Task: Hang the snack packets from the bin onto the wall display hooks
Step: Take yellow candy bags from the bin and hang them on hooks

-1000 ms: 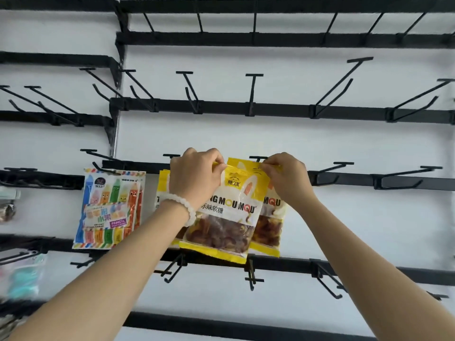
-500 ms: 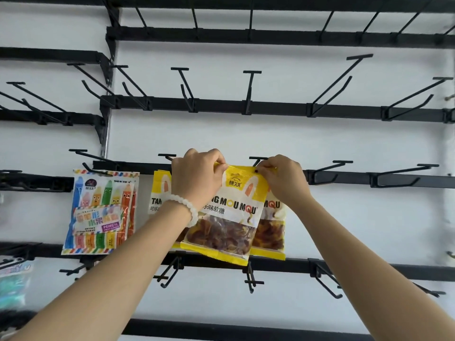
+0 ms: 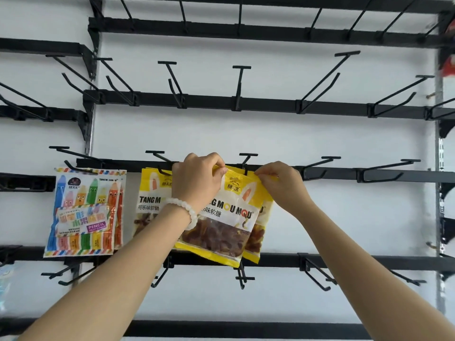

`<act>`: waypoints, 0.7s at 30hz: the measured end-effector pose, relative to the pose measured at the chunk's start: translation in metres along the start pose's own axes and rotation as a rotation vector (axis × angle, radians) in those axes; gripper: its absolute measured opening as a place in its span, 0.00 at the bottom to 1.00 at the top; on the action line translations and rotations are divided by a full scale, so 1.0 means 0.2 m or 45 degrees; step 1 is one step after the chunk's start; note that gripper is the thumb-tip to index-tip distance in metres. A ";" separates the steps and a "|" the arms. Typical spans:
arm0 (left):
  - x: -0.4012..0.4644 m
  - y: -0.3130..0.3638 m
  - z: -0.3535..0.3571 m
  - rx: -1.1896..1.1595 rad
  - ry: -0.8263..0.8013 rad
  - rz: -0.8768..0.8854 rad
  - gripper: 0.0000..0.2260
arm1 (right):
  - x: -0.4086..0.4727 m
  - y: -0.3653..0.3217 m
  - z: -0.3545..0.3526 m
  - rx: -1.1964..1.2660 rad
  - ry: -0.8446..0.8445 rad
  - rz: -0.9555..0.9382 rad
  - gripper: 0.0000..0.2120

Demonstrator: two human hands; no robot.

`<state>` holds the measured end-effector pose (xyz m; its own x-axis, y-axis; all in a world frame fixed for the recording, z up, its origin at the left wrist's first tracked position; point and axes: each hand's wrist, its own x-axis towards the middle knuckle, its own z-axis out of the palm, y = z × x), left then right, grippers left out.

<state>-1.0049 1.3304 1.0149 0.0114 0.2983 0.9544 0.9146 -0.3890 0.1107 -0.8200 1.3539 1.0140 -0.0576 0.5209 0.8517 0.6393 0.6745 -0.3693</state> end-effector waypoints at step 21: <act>0.06 0.07 0.12 -0.107 0.097 -0.122 0.07 | 0.04 -0.03 -0.03 -0.195 0.094 0.065 0.06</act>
<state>-0.9830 1.3495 1.0208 -0.1079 0.2720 0.9562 0.8729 -0.4345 0.2221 -0.8197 1.3504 1.0250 0.0304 0.5088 0.8604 0.7497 0.5576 -0.3563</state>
